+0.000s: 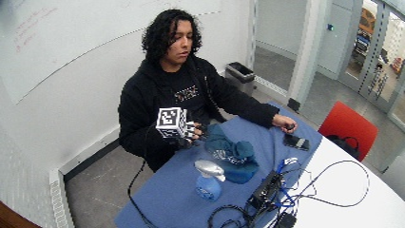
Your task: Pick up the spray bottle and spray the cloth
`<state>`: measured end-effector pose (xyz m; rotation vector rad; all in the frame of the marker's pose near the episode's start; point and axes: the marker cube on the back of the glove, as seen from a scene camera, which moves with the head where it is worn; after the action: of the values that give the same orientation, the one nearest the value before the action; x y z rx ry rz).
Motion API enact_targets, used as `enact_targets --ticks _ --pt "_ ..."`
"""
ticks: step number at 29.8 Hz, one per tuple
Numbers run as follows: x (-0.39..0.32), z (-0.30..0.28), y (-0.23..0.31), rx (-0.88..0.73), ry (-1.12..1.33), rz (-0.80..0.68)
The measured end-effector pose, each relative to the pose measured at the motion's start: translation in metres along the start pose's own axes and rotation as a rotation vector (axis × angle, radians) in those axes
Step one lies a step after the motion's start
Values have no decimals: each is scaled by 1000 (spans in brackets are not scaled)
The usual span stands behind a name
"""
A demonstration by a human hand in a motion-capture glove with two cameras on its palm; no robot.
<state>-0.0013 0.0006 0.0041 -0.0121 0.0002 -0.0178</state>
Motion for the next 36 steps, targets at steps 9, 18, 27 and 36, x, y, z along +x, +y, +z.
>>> enact_targets --ticks 9,18,27,36 --pt "-1 7 -2 -15 -27 -7" --pt "-3 12 -2 -23 -27 -3" --pt "-7 12 -1 -17 -32 -6" --pt "0 5 5 -27 -24 4"
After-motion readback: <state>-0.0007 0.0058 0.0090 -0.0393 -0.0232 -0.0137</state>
